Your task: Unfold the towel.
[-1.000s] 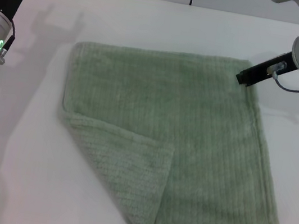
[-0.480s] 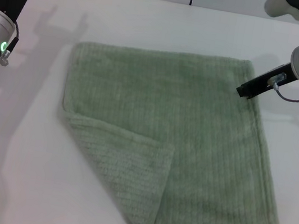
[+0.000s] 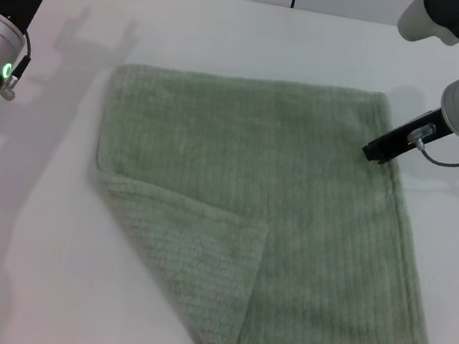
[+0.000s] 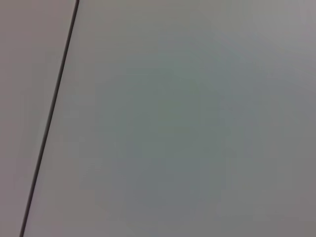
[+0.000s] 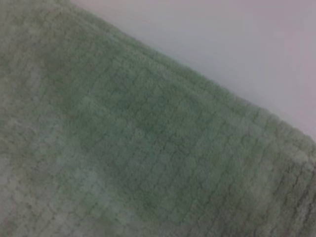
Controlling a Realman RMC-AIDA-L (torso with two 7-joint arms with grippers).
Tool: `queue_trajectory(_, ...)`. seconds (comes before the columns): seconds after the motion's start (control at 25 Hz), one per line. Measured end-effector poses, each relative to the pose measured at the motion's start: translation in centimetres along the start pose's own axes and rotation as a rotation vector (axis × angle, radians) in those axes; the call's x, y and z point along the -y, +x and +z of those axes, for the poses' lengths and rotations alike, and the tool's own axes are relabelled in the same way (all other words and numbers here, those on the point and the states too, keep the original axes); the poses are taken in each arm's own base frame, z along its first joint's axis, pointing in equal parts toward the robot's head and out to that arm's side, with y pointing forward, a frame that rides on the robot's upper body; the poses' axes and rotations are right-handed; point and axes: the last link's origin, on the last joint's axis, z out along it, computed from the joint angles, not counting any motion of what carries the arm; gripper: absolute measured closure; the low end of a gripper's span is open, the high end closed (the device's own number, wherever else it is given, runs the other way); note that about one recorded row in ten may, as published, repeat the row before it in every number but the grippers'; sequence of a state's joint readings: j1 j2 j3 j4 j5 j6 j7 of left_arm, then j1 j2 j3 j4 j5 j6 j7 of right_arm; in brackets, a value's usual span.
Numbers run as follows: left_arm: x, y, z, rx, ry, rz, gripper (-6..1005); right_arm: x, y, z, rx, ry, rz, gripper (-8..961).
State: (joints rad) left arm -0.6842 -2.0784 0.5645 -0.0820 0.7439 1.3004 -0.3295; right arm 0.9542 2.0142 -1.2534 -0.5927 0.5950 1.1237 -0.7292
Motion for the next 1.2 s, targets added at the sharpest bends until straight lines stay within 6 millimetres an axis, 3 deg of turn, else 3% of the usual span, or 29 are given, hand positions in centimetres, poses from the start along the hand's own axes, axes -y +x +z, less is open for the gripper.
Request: queue_trajectory(1.2, -0.8, 0.1, -0.9, -0.027, -0.049, -0.058, 201, -0.2, 0.1, 1.4, -0.003, 0.017, -0.089, 922)
